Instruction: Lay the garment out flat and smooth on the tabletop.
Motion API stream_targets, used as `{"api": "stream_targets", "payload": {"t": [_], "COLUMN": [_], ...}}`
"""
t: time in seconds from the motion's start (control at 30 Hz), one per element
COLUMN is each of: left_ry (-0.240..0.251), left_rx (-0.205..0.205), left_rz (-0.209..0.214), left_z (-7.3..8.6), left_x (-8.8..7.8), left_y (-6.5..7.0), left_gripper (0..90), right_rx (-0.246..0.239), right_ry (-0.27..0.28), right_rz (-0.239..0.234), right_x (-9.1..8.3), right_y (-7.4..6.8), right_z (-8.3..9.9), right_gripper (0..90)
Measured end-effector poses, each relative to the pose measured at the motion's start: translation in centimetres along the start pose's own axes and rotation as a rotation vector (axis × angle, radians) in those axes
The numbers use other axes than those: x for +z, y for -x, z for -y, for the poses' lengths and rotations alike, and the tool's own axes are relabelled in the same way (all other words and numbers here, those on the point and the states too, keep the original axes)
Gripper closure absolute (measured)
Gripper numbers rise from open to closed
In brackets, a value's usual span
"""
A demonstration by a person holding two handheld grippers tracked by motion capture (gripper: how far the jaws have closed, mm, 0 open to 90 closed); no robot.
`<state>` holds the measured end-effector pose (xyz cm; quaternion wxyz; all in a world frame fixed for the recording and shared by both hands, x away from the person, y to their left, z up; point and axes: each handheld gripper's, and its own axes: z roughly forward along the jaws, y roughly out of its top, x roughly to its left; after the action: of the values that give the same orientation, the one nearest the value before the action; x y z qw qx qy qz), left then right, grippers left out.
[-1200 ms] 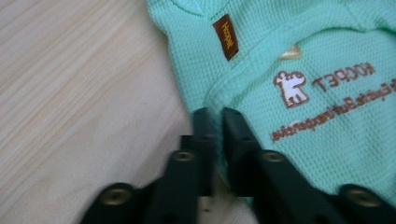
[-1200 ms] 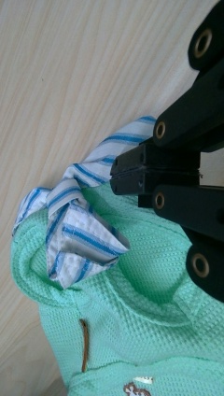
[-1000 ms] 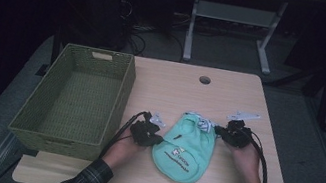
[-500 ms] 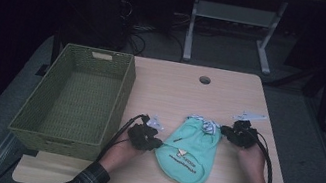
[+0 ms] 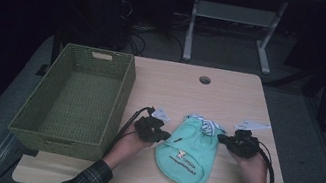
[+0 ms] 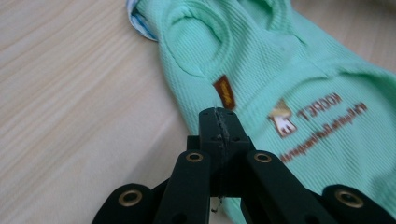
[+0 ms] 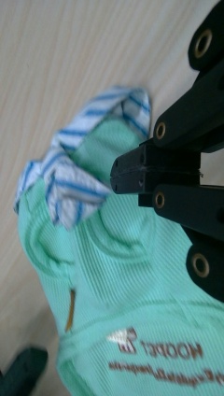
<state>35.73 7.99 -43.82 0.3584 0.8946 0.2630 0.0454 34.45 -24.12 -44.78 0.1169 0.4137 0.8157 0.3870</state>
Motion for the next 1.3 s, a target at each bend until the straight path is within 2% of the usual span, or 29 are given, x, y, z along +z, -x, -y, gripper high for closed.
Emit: {"api": "stream_targets", "payload": {"t": [0.1, 0.13, 0.23, 0.33, 0.37, 0.4, 0.47, 0.57, 0.67, 1.0, 1.17, 1.23, 1.3], "left_ry": [-0.004, 0.011, 0.003, -0.006, 0.0, -0.008, -0.002, -0.035, -0.058, -0.079, -0.083, -0.084, -0.088], "left_rx": [0.001, -0.011, -0.002, 0.003, -0.002, 0.012, 0.008, 0.037, 0.059, 0.08, 0.075, 0.061, 0.067], "left_rz": [0.007, 0.009, 0.007, 0.012, 0.013, 0.016, 0.019, 0.007, -0.003, -0.008, 0.001, 0.009, 0.015], "left_z": [-0.2, -0.4, -0.6, -0.7, -0.9, -0.9, -1.0, -1.0, -1.0, -0.5, 0.1, 0.4, 0.7], "left_x": [0.4, 0.9, 1.4, 2.0, 2.4, 2.5, 2.8, 3.3, 3.6, 3.3, 2.8, 2.5, 2.3], "left_y": [-0.4, -0.5, -0.6, -0.7, -0.5, -0.5, -0.2, 0.1, 0.2, 0.8, 1.4, 1.6, 1.9], "left_gripper": [89.5, 89.5, 89.5, 89.5, 89.5, 89.5, 89.5, 89.5, 89.5, 89.6, 89.6, 89.6, 89.6], "right_rx": [-0.011, -0.022, -0.026, -0.026, -0.042, -0.045, -0.052, -0.062, -0.065, -0.067, -0.07, -0.068, -0.068], "right_ry": [-0.006, -0.023, -0.016, -0.044, -0.05, -0.055, -0.072, -0.067, -0.096, -0.102, -0.102, -0.1, -0.097], "right_rz": [-0.014, -0.027, -0.036, -0.05, -0.058, -0.062, -0.067, -0.077, -0.087, -0.085, -0.075, -0.072, -0.067], "right_x": [0.0, -0.1, -0.1, 0.1, 0.2, 0.2, 0.3, 0.2, 0.5, 0.6, 0.5, 0.6, 0.6], "right_y": [-0.4, -1.0, -1.4, -2.1, -2.8, -3.0, -3.5, -4.0, -4.4, -4.4, -4.1, -4.0, -3.9], "right_z": [0.3, 0.5, 0.9, 1.4, 1.8, 1.9, 2.2, 2.5, 2.9, 3.0, 3.0, 2.9, 2.9], "right_gripper": [90.0, 90.0, 90.0, 90.0, 90.0, 90.0, 90.0, 90.0, 90.0, 89.9, 90.0, 90.0, 90.0]}}
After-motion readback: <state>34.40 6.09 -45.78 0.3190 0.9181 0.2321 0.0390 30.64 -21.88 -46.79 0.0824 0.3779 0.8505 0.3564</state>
